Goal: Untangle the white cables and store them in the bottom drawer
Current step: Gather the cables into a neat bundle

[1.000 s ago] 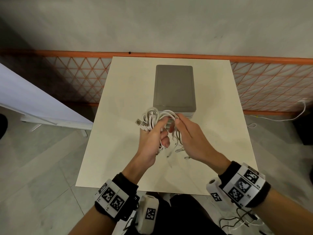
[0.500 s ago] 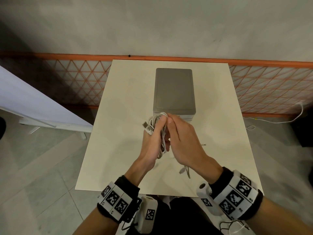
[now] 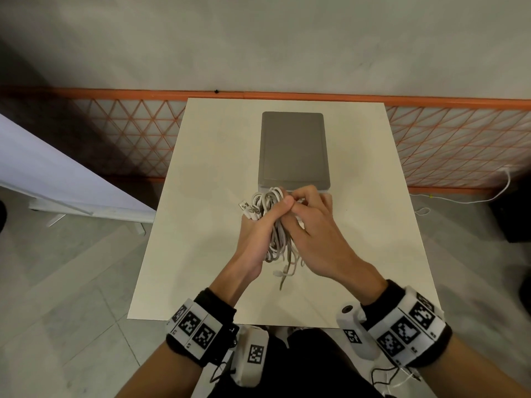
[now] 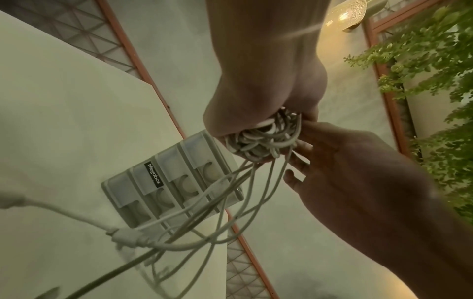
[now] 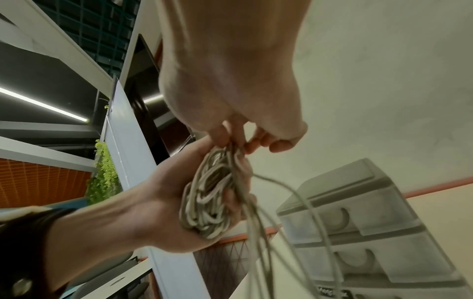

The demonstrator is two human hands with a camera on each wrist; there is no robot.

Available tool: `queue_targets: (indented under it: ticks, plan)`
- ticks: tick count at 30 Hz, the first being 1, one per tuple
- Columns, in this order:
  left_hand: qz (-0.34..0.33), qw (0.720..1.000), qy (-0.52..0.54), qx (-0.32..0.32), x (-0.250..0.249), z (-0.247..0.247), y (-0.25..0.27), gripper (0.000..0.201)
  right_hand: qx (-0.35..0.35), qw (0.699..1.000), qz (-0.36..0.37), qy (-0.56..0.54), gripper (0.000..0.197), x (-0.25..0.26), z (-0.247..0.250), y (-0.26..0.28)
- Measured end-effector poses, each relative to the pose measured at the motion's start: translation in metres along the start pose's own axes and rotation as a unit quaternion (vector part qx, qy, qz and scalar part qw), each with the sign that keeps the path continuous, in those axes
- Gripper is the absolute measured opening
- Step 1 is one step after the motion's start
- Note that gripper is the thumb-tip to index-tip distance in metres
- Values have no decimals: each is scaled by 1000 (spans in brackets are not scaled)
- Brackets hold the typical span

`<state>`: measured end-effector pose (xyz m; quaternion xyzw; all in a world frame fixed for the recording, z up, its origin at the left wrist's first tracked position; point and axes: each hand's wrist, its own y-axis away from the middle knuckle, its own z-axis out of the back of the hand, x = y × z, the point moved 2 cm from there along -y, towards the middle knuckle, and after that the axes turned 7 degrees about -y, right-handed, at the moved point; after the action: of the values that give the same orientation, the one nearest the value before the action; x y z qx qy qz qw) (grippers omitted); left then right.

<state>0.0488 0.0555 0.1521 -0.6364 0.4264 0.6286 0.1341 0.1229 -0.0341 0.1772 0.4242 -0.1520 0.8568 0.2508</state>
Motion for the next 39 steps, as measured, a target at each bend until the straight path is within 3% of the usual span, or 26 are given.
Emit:
queue_targets:
  ticks: [4, 7, 10, 13, 17, 23, 26, 28, 31, 35, 39]
  plan:
    - [-11, 1000, -22, 6, -6, 3, 2, 5, 50, 999, -15, -6, 26, -12, 6, -1]
    - [-6, 1000, -12, 7, -6, 1, -1, 8, 46, 999, -9, 7, 29, -18, 6, -3]
    - [-3, 1000, 9, 2, -9, -3, -6, 7, 17, 1000, -7, 7, 48, -24, 6, -5]
    - [4, 1000, 21, -20, -15, -5, -9, 3, 15, 993, -66, -96, 66, -28, 5, -2]
    - [-16, 996, 74, -38, -16, -12, -13, 20, 75, 945, -73, -310, 42, -25, -8, 8]
    - [3, 997, 47, -67, -16, -15, -16, 35, 49, 927, -28, -372, 32, -24, -12, 11]
    - [-17, 992, 61, -106, -17, -18, -17, 42, 58, 933, -37, -353, 33, -23, -16, 11]
    - [-39, 989, 73, -126, -17, -19, -19, 34, 51, 946, -39, -319, 34, -23, -18, 10]
    - [-50, 985, 76, -147, -15, -19, -21, 36, 20, 978, 13, -206, 29, -21, -15, 9]
    - [-102, 982, 30, -153, -22, -24, -17, 39, 56, 977, 14, -205, 27, -19, -10, 10]
    - [-110, 986, 16, -127, -22, -27, -14, 21, 65, 984, 25, -162, 22, -19, -5, 6]
